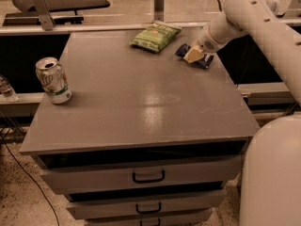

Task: Move rxbar blueberry near green jalapeno chip bag

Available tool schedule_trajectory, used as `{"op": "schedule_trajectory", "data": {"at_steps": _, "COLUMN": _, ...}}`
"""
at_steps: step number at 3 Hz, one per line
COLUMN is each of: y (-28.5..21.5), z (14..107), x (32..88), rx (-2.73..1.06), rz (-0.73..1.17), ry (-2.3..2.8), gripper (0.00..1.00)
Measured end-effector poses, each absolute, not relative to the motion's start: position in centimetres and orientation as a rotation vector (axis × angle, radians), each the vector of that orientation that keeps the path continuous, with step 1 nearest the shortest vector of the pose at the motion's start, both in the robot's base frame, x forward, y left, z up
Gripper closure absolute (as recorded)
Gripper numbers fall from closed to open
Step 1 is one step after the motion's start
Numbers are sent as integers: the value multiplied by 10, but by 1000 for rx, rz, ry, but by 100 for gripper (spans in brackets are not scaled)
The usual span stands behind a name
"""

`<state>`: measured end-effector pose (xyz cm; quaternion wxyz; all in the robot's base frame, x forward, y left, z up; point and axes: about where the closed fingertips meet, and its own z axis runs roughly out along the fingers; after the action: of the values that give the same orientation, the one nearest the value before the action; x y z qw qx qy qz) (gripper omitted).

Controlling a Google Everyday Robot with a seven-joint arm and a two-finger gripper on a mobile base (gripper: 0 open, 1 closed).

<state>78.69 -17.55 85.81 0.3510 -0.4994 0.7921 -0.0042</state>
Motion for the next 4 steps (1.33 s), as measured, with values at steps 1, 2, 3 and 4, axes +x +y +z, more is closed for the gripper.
{"op": "schedule_trajectory", "data": {"at_steps": 1, "y": -157, "z": 858, "x": 803, "rx": -1292, "rz": 17, "ry": 2017, "gripper": 100}}
{"op": "schedule_trajectory", "data": {"at_steps": 2, "y": -142, "z": 860, "x": 815, "rx": -1287, "rz": 33, "ry": 1996, "gripper": 84}}
{"op": "schedule_trajectory", "data": {"at_steps": 3, "y": -133, "z": 861, "x": 821, "rx": -1282, "rz": 37, "ry": 1987, "gripper": 60}}
{"op": "schedule_trajectory", "data": {"at_steps": 4, "y": -127, "z": 865, "x": 823, "rx": -1279, "rz": 39, "ry": 1977, "gripper": 38}}
